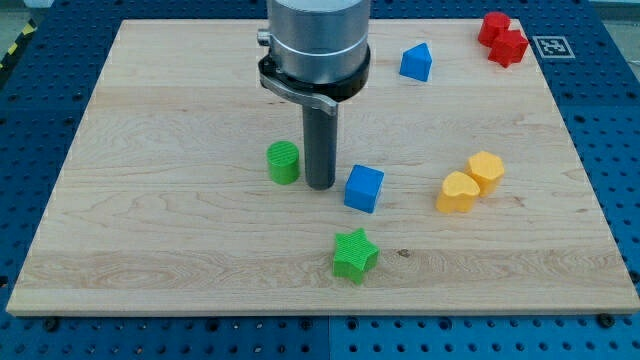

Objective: Move the blue cube to the right of the green star

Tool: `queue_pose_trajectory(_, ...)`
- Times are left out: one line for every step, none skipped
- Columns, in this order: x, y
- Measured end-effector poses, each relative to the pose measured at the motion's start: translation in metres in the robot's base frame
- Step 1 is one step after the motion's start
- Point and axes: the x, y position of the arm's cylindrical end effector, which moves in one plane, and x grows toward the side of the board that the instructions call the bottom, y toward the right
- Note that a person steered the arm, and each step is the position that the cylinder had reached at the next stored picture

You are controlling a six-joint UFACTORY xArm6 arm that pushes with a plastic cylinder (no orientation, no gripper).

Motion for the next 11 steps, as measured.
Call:
queue_pose_trajectory(0.011,0.02)
queue_pose_trajectory(0.019,0.047)
queue_pose_trajectory(0.03,0.074)
queue_pose_trajectory(0.043,0.095)
queue_pose_trajectory(0.048,0.094)
queue_pose_trajectory(0.036,0.078)
queue_pose_trajectory(0.016,0.077)
queue_pose_trajectory(0.023,0.099)
queue_pose_trajectory(0.046,0.124)
queue_pose_trajectory(0.062,0.14)
queue_pose_trajectory(0.069,0.142)
